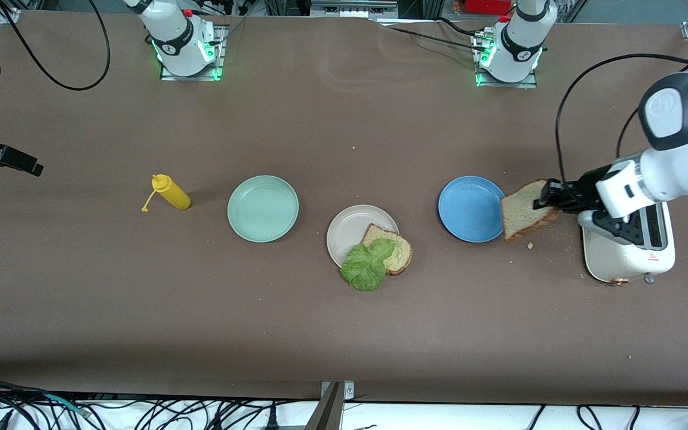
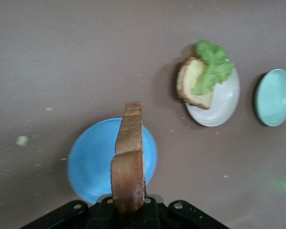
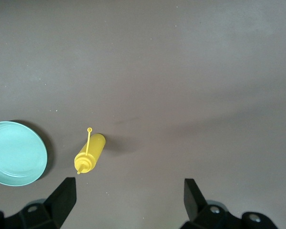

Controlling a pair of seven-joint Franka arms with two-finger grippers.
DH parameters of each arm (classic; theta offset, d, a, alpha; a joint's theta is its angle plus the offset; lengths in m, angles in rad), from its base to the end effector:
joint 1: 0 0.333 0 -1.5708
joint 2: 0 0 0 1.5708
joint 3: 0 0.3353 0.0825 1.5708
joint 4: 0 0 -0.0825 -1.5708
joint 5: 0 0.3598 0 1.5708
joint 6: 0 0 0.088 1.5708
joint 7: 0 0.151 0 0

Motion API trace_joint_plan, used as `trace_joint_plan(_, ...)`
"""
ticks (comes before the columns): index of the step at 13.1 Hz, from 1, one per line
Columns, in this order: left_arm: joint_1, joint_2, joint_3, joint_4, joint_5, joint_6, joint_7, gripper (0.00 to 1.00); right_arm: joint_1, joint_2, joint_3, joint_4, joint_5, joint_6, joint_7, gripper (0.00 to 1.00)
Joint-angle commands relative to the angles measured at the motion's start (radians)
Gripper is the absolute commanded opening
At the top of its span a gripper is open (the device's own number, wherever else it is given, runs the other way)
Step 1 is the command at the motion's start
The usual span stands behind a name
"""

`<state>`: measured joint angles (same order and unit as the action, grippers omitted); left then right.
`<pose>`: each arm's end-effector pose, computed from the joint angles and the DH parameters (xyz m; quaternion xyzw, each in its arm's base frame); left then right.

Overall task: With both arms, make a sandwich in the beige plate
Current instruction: 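Lift the toast out and carry it over the beige plate, then lower the toast onto the lettuce with the left gripper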

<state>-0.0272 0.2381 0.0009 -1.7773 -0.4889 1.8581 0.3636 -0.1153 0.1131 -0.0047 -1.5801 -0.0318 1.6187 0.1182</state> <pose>0.5872 -0.0718 0.4089 0.9658 -0.1024 -0.0372 0.2355 0.5589 -0.0720 0.5377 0.9923 -0.1174 -0.0373 0.0161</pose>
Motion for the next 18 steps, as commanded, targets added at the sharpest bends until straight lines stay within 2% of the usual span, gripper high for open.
trace_joint_plan(1,-0.029,0.02,0.007,0.007,-0.06,-0.02,-0.028,0.0,-0.001,-0.001,-0.001,0.012,0.01,-0.007,0.006,1.0)
trace_joint_plan(3,-0.066,0.038,0.007,0.016,-0.101,-0.02,-0.098,0.0,-0.001,-0.001,-0.001,0.012,0.01,-0.007,0.006,1.0)
trace_joint_plan(7,-0.102,0.116,0.01,0.024,-0.405,-0.02,-0.123,0.0,-0.001,-0.001,-0.001,0.012,0.012,-0.007,0.008,1.0)
trace_joint_plan(9,-0.118,0.144,0.01,0.029,-0.46,-0.019,-0.121,0.0,-0.001,-0.001,-0.001,0.012,0.012,-0.007,0.008,1.0)
trace_joint_plan(12,-0.151,0.249,0.008,0.116,-0.623,-0.017,-0.121,0.0,-0.001,-0.001,-0.001,0.012,0.012,-0.007,0.008,1.0)
trace_joint_plan(14,-0.169,0.295,0.007,0.169,-0.658,-0.016,-0.121,0.0,-0.001,-0.001,-0.001,0.012,0.012,-0.005,0.008,1.0)
trace_joint_plan(16,-0.181,0.355,0.005,0.22,-0.75,-0.014,-0.112,0.0,-0.001,-0.001,-0.001,0.012,0.012,-0.002,0.008,1.0)
trace_joint_plan(18,-0.189,0.391,0.004,0.251,-0.767,-0.013,-0.107,0.0,-0.001,-0.001,-0.001,0.012,0.01,0.001,0.008,1.0)
